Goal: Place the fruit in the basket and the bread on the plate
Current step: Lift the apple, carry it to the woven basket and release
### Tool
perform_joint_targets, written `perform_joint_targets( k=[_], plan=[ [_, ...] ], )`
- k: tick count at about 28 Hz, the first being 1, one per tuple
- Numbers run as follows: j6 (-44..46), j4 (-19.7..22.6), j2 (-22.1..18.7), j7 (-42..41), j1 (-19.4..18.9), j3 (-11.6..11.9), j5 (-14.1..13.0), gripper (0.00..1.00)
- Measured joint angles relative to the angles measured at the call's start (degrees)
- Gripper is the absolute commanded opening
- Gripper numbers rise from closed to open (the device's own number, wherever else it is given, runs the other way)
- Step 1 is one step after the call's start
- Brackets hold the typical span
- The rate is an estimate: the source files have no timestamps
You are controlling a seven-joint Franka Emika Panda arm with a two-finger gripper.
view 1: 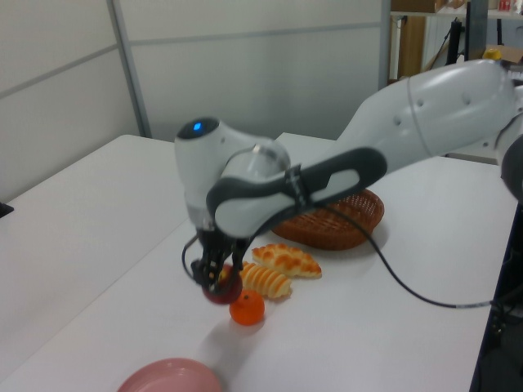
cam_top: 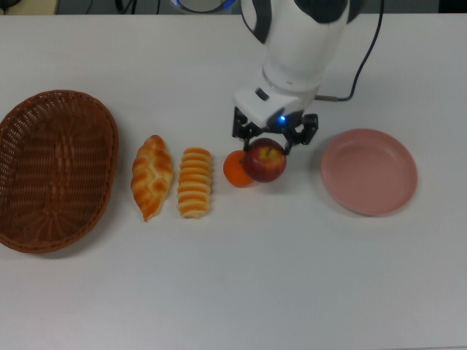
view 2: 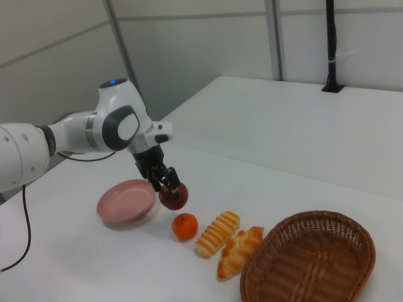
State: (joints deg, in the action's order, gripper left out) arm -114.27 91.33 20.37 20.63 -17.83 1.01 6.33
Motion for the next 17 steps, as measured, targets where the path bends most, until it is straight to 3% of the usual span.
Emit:
perform_joint_targets(
  k=[7,11,17],
  plan=[
    [2.21,-0.29,-5.27,0.05,5.74,0.38,0.00,0.45],
    [3.67,-0.27,-7.18,-2.44,11.51,0.57,0.04,0.45],
    [3.97,0.48,-6.47,-12.50,21.65,0.71,0.06,0.45]
  ],
)
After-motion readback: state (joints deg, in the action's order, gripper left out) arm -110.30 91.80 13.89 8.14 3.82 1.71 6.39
